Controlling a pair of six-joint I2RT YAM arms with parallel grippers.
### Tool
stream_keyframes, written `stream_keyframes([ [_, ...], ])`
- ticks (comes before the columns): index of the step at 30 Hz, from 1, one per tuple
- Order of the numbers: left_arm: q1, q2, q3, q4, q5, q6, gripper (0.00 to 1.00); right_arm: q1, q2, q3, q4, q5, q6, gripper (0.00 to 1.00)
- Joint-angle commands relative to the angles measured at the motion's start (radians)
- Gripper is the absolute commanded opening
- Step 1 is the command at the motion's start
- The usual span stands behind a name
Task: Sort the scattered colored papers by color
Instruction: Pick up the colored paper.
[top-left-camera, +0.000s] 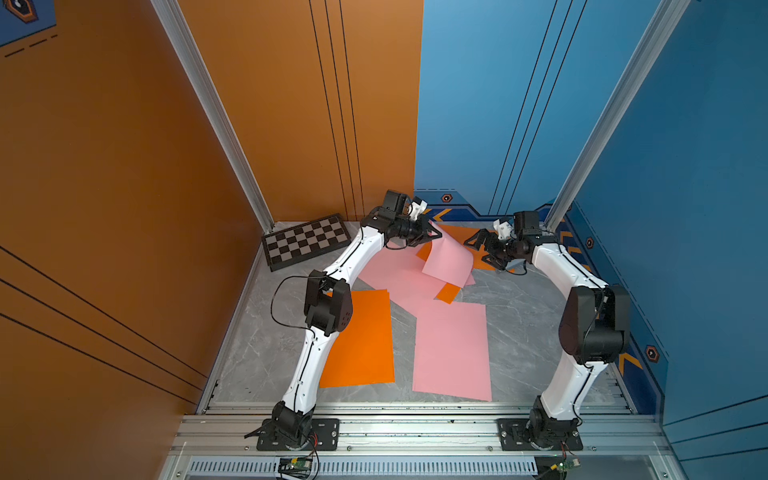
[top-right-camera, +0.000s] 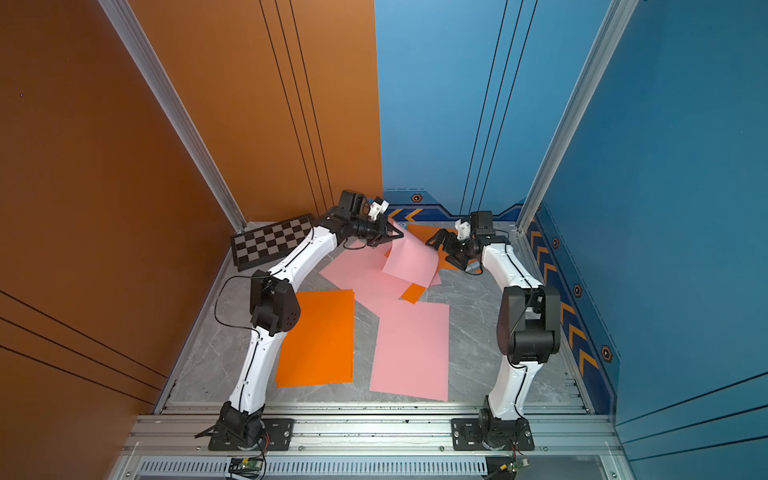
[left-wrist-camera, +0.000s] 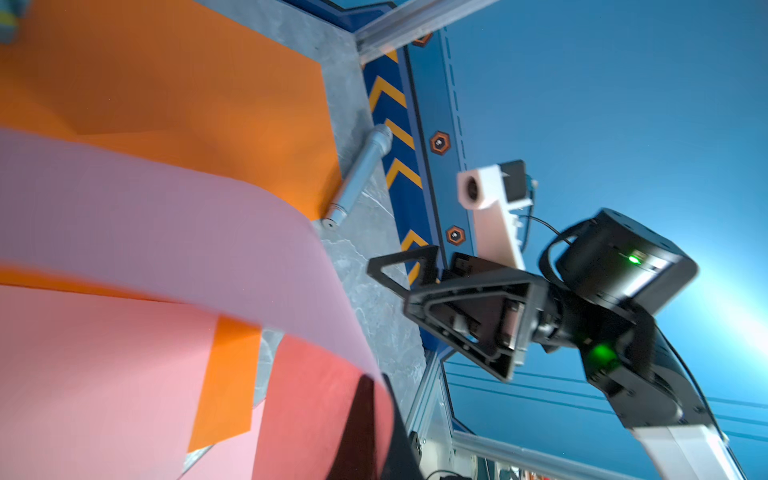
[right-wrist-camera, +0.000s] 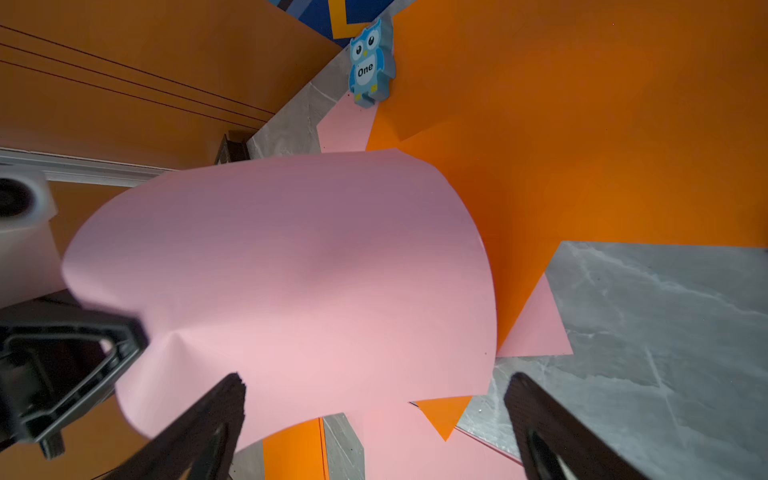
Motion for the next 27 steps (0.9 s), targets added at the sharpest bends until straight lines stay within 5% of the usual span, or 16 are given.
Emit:
stream_keyframes([
  [1, -0.026, -0.096, 0.026, -0.009, 0.077, 0.062, 0.0, -0.011, -0.054, -0.075, 0.072, -0.058, 0.053, 1.0],
  [4, -0.037, -0.123, 0.039, -0.009, 0.151, 0.085, 0.0, -0.027, -0.101, -0.161, 0.176, -0.105, 0.109, 1.0],
  [10, -0.028, -0.2, -0.061, -0.009, 0.248, 0.131, 0.0, -0.088, -0.193, -0.413, 0.721, -0.244, 0.414, 1.0],
  [19, -0.005, -0.238, -0.149, -0.009, 0.267, 0.157, 0.0, -0.108, -0.019, -0.491, 1.772, -0.336, 1.191, 1.0],
  [21, -0.006, -0.234, -0.135, -0.01, 0.267, 0.156, 0.0, -0.097, 0.019, -0.477, 1.827, -0.33, 1.255, 1.0],
  [27, 0.011, -0.211, -0.08, -0.009, 0.279, 0.135, 0.0, -0.084, -0.004, -0.495, 1.709, -0.326, 1.153, 1.0],
])
